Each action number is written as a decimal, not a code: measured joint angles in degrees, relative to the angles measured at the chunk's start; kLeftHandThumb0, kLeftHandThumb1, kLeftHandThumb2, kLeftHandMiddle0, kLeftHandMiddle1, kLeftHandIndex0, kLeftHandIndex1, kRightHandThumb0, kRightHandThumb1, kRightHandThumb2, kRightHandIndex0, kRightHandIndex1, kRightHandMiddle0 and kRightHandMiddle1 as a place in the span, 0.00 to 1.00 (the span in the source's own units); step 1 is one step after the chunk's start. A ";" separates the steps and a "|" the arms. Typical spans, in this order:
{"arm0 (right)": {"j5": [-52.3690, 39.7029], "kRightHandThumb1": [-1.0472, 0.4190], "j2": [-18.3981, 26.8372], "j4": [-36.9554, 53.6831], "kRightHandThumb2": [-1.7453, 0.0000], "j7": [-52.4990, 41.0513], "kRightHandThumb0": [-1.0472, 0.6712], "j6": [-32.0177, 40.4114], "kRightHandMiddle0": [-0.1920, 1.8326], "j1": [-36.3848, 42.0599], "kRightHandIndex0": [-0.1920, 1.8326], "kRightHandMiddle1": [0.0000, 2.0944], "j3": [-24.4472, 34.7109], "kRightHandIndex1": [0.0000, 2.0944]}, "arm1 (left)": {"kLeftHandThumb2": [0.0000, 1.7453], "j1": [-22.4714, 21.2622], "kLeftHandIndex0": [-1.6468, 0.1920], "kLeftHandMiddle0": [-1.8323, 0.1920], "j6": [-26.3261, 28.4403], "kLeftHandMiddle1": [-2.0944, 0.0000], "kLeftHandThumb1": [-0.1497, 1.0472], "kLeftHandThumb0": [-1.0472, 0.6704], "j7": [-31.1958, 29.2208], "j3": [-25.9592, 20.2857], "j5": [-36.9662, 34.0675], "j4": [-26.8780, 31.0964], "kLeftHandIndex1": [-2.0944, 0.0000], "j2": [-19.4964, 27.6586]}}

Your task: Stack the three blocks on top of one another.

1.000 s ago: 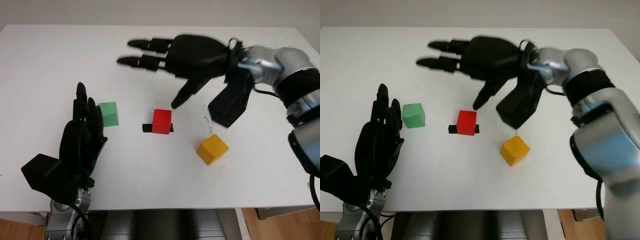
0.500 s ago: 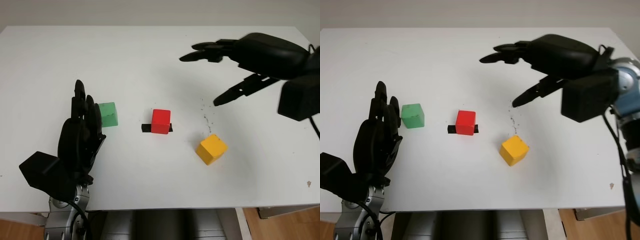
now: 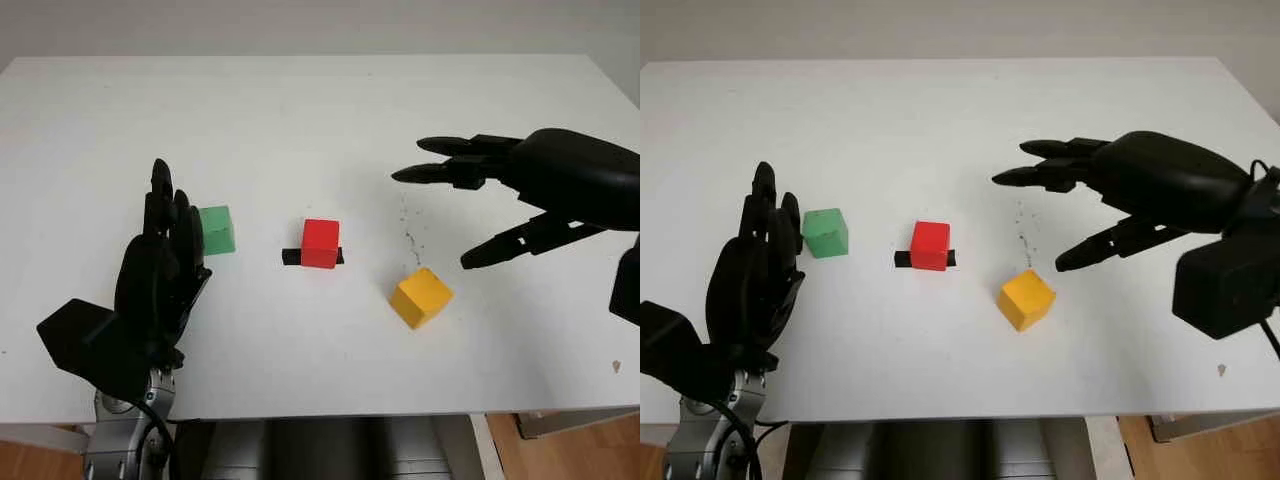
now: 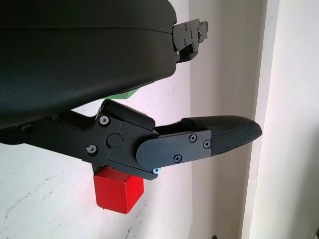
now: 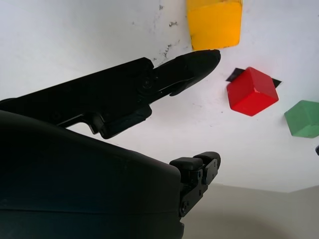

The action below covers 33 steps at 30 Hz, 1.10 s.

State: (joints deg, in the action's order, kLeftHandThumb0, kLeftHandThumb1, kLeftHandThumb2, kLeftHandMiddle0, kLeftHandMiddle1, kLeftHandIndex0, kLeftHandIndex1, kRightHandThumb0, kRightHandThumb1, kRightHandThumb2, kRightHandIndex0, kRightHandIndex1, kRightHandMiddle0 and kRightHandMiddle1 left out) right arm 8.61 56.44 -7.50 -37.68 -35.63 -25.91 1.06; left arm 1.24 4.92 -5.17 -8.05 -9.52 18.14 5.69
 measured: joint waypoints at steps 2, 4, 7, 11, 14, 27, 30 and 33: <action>0.85 0.04 0.04 1.32 0.97 0.32 0.20 0.08 0.25 1.52 0.13 0.04 0.42 0.01 | 0.33 -0.01 1.00 1.00 0.09 0.99 1.00 0.15 0.25 -0.14 0.03 0.00 0.99 0.00; 2.43 0.04 0.01 1.66 0.97 1.44 0.19 -0.61 0.25 2.89 0.13 0.04 0.53 0.02 | 0.34 -0.01 1.00 1.00 0.28 0.99 1.00 0.15 0.39 -0.17 0.03 0.00 0.99 0.00; 4.80 0.06 -0.59 1.64 0.97 3.83 0.21 -2.60 0.25 4.16 0.12 0.03 0.51 0.02 | 0.33 -0.02 1.00 1.00 0.37 0.98 1.00 0.15 0.42 -0.17 0.03 0.00 0.99 0.00; 7.58 0.07 -1.52 -0.13 0.97 5.99 0.24 -4.36 0.25 4.76 0.12 0.03 -0.34 0.02 | 0.34 -0.03 1.00 1.00 0.38 0.99 1.00 0.15 0.23 -0.22 0.03 0.00 1.00 0.03; 10.63 0.06 -2.09 -2.67 0.97 8.13 0.24 -6.97 0.24 4.72 0.11 0.03 -1.54 0.02 | 0.33 -0.03 1.00 1.00 0.47 0.99 1.00 0.15 0.16 -0.38 0.02 0.00 1.00 0.14; 14.19 0.07 -3.15 -6.08 0.97 9.59 0.24 -8.18 0.24 4.57 0.10 0.03 -5.13 0.02 | 0.32 -0.02 1.00 1.00 0.71 0.98 1.00 0.14 0.12 -0.65 -0.04 0.00 0.99 0.64; 14.18 0.07 -3.53 -6.80 0.97 10.22 0.24 -8.70 0.24 4.58 0.10 0.03 -5.25 0.02 | 0.32 -0.01 1.00 1.00 0.70 0.98 1.00 0.14 0.05 -0.65 -0.07 0.00 0.99 0.75; 14.32 0.07 -3.81 -7.26 0.97 10.73 0.24 -9.45 0.24 4.60 0.10 0.03 -5.37 0.02 | 0.32 0.00 1.00 1.00 0.70 0.99 1.00 0.14 0.05 -0.65 -0.07 0.00 0.99 0.93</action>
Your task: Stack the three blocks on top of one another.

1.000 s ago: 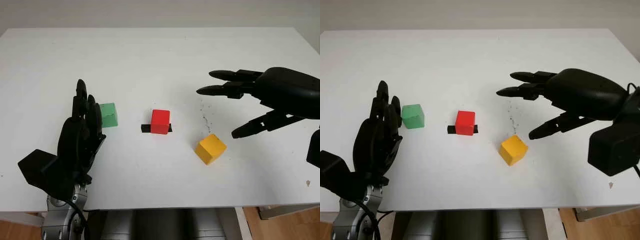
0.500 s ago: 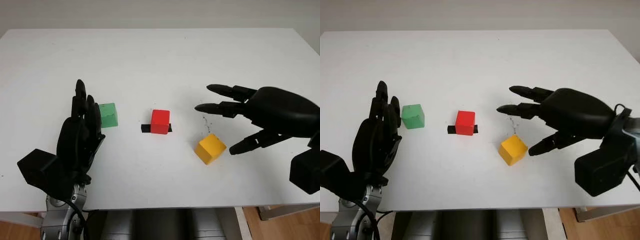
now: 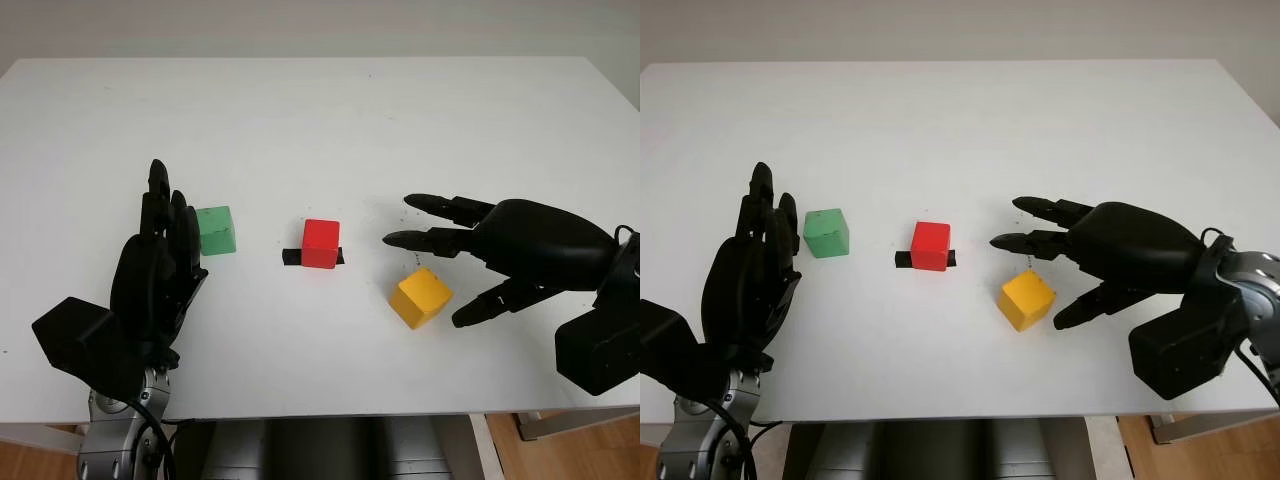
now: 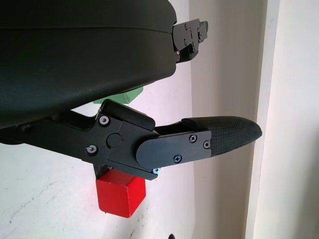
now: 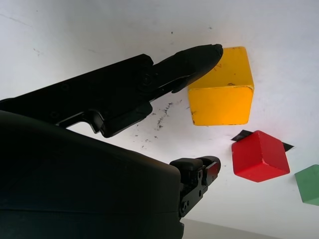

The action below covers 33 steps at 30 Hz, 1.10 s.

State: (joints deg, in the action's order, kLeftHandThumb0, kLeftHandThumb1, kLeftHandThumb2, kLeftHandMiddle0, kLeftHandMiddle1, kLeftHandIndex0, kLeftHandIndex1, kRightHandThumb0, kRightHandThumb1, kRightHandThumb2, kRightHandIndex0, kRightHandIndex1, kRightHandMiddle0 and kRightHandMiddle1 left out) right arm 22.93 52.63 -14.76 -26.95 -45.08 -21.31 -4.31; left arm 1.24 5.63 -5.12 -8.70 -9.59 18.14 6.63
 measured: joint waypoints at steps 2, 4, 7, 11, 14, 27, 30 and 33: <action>0.02 0.07 -0.14 -0.67 0.97 0.51 0.25 -0.85 0.25 0.00 0.11 0.04 -0.26 0.03 | 0.32 0.02 1.00 1.00 0.11 0.98 1.00 0.15 0.08 0.00 -0.01 0.05 0.99 0.01; 0.01 0.06 -0.59 -1.57 0.97 1.33 0.26 -1.86 0.27 0.03 0.12 0.05 -0.63 0.03 | 0.32 0.03 1.00 1.00 0.17 0.98 1.00 0.15 0.12 0.00 -0.03 0.09 0.99 0.01; 0.01 0.06 -1.55 -3.31 0.97 2.68 0.29 -3.68 0.28 0.04 0.12 0.06 -0.88 0.03 | 0.32 0.06 1.00 1.00 0.17 0.98 1.00 0.15 0.11 0.00 -0.04 0.16 0.99 0.01; -0.77 0.04 -1.73 -4.76 0.97 2.97 0.31 -4.45 0.19 0.04 0.13 0.28 -0.90 0.03 | 0.32 0.11 1.00 1.00 0.15 0.98 1.00 0.15 0.12 0.01 -0.04 0.17 0.98 0.00; -0.81 0.03 -1.78 -5.46 0.97 3.33 0.32 -4.60 0.06 0.02 0.14 0.57 -0.90 0.03 | 0.32 0.16 1.00 1.00 0.15 0.98 1.00 0.15 0.29 0.01 -0.03 0.19 0.98 0.00; 1.69 0.00 -2.40 -9.71 0.94 7.16 0.36 -7.46 0.05 -1.17 0.16 0.72 -1.39 0.03 | 0.33 0.23 1.00 1.00 0.14 0.98 1.00 0.15 0.20 0.02 -0.20 0.25 0.98 -0.02; 1.96 0.00 -2.41 -9.86 0.94 7.29 0.36 -7.46 0.05 -1.26 0.17 0.73 -1.70 0.03 | 0.32 0.23 1.00 1.00 0.13 0.98 1.00 0.15 0.18 0.02 -0.20 0.25 0.99 -0.02; 2.46 0.00 -2.45 -9.94 0.93 7.75 0.36 -7.50 0.04 -1.30 0.17 0.74 -1.95 0.03 | 0.32 0.23 1.00 1.00 0.15 0.98 1.00 0.15 0.36 0.02 -0.20 0.25 0.98 -0.02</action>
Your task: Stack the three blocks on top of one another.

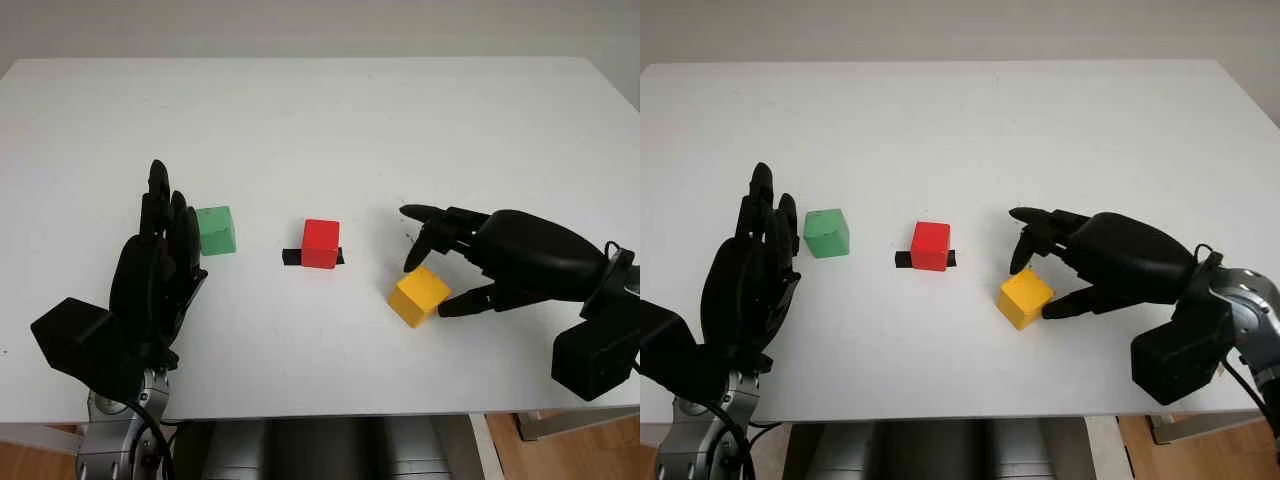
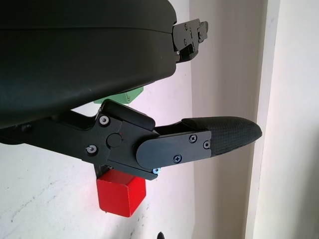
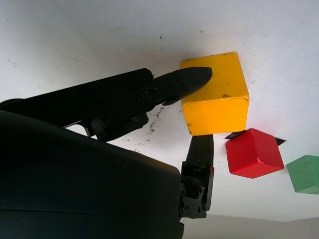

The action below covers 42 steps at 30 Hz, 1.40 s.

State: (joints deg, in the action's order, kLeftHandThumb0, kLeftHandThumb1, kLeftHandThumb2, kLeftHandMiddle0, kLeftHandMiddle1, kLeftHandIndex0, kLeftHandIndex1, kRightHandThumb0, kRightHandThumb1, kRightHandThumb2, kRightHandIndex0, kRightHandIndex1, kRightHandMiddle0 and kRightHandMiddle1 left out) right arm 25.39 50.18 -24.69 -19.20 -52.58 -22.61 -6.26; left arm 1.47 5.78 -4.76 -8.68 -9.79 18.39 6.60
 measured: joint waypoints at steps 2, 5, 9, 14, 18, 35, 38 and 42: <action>-0.26 0.00 -0.14 -0.17 0.93 -0.10 0.36 -0.02 0.04 -0.02 0.16 0.75 -0.19 0.03 | 0.32 0.00 1.00 1.00 0.00 0.98 1.00 0.15 0.10 0.00 0.00 0.00 0.98 -0.05; -1.00 0.00 -0.43 -0.36 0.93 -0.54 0.35 -0.11 0.03 -0.04 0.16 0.76 -0.78 0.03 | 0.33 0.00 1.00 1.00 0.00 0.98 1.00 0.15 0.05 0.05 0.00 0.00 0.99 -0.06; -1.17 0.01 -0.81 -0.34 0.95 -0.75 0.34 0.13 0.03 -0.03 0.17 0.76 -1.35 0.03 | 0.33 0.00 1.00 1.00 0.00 0.99 1.00 0.15 0.02 0.30 0.01 0.00 0.99 -0.07; -2.89 0.00 -1.83 -0.57 0.93 -1.62 0.35 0.23 0.03 0.04 0.16 0.76 -1.99 0.03 | 0.33 0.00 1.00 1.00 -0.02 0.99 1.00 0.15 -0.07 0.32 0.01 0.00 0.99 -0.07; -6.47 0.00 -2.28 -0.48 0.92 -4.67 0.36 2.20 0.04 0.46 0.16 0.79 -2.22 0.02 | 0.33 0.00 1.00 1.00 -0.03 0.99 1.00 0.15 0.01 0.31 0.01 0.00 0.99 -0.09; -22.39 0.00 -4.78 4.68 0.91 -18.22 0.34 18.00 0.01 1.95 0.15 0.87 -0.95 0.02 | 0.33 0.01 1.00 1.00 -0.25 0.99 1.00 0.15 -0.36 0.32 0.01 -0.02 0.99 -0.09; -24.10 0.00 -5.11 6.56 0.91 -19.55 0.33 21.45 0.00 1.95 0.14 0.87 0.06 0.02 | 0.33 0.01 1.00 1.00 -0.24 0.99 1.00 0.15 -0.35 0.29 0.00 -0.03 0.99 -0.09; -26.18 0.00 -5.52 9.29 0.91 -20.43 0.32 24.96 0.00 1.91 0.15 0.85 1.46 0.03 | 0.33 0.01 1.00 1.00 -0.20 0.98 1.00 0.15 -0.18 0.29 0.01 -0.03 0.99 -0.10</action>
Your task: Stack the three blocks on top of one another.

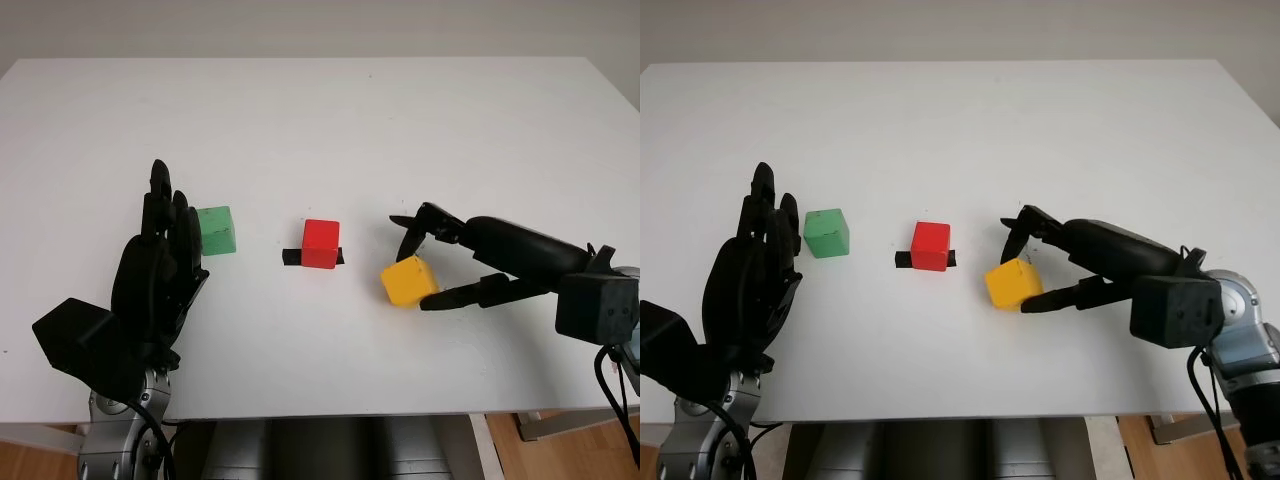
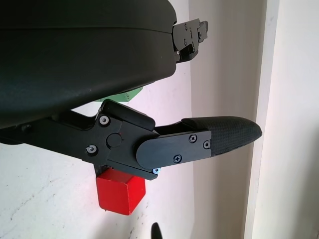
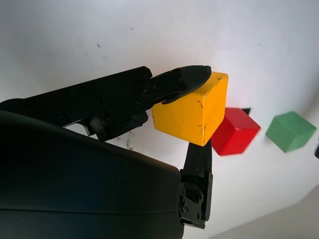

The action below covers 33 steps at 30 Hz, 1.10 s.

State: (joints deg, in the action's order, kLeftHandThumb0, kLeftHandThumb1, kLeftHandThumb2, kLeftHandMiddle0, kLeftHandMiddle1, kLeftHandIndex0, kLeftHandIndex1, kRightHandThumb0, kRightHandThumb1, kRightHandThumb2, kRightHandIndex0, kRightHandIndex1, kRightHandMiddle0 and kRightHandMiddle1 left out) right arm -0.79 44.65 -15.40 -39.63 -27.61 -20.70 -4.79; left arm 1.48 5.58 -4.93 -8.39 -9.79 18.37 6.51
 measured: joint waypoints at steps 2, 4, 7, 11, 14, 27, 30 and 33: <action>-1.19 0.00 -0.23 1.40 0.91 -0.01 0.32 0.77 0.01 -0.01 0.15 0.84 1.36 0.03 | 0.33 0.00 1.00 1.00 0.10 0.98 1.00 0.15 0.11 0.00 0.00 0.00 0.99 0.00; -1.73 0.00 -0.51 2.93 0.92 0.44 0.32 1.74 0.02 0.00 0.16 0.82 2.39 0.03 | 0.33 0.01 1.00 1.00 0.25 0.99 1.00 0.15 0.10 0.00 -0.01 0.01 0.99 0.00; -1.45 0.00 -1.06 5.96 0.92 1.94 0.32 3.98 0.04 0.02 0.17 0.81 3.62 0.03 | 0.33 0.01 1.00 1.00 0.44 0.99 1.00 0.16 0.22 0.02 0.01 0.03 0.99 0.00; -3.80 0.00 -3.62 8.36 0.93 2.76 0.32 8.90 0.07 0.00 0.18 0.78 4.37 0.03 | 0.33 0.01 1.00 1.00 0.45 0.99 1.00 0.15 0.23 0.02 0.01 0.04 0.99 0.00; -5.93 0.00 -6.89 8.86 0.93 3.26 0.32 11.96 0.08 -0.30 0.17 0.78 4.55 0.02 | 0.33 0.00 1.00 1.00 0.50 0.99 1.00 0.15 0.24 0.04 0.01 0.04 1.00 0.00; -5.06 0.01 -23.95 2.19 0.96 10.21 0.29 18.13 0.15 -10.29 0.19 0.87 1.23 0.04 | 0.33 0.01 1.00 1.00 0.53 0.99 1.00 0.15 0.30 0.13 0.01 0.04 1.00 -0.02; -3.53 0.03 -27.01 -1.82 0.97 11.71 0.28 18.35 0.18 -12.76 0.20 0.87 0.42 0.04 | 0.33 0.06 1.00 1.00 0.51 1.00 1.00 0.15 0.25 0.14 0.01 0.05 1.00 -0.02; -2.58 0.05 -29.27 -6.33 0.97 12.71 0.29 18.64 0.21 -15.06 0.21 0.86 -0.05 0.04 | 0.33 0.27 1.00 1.00 0.32 0.99 1.00 0.15 0.29 0.14 0.01 0.05 0.99 -0.07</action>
State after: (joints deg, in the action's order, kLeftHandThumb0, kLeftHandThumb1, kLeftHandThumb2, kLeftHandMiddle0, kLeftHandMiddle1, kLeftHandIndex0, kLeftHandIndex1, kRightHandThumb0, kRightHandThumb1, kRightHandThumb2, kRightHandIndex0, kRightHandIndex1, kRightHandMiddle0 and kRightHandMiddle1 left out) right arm -3.37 15.38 -21.74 -26.91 -8.98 -35.75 -4.84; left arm 1.75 5.90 -4.64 -8.25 -9.77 18.42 6.44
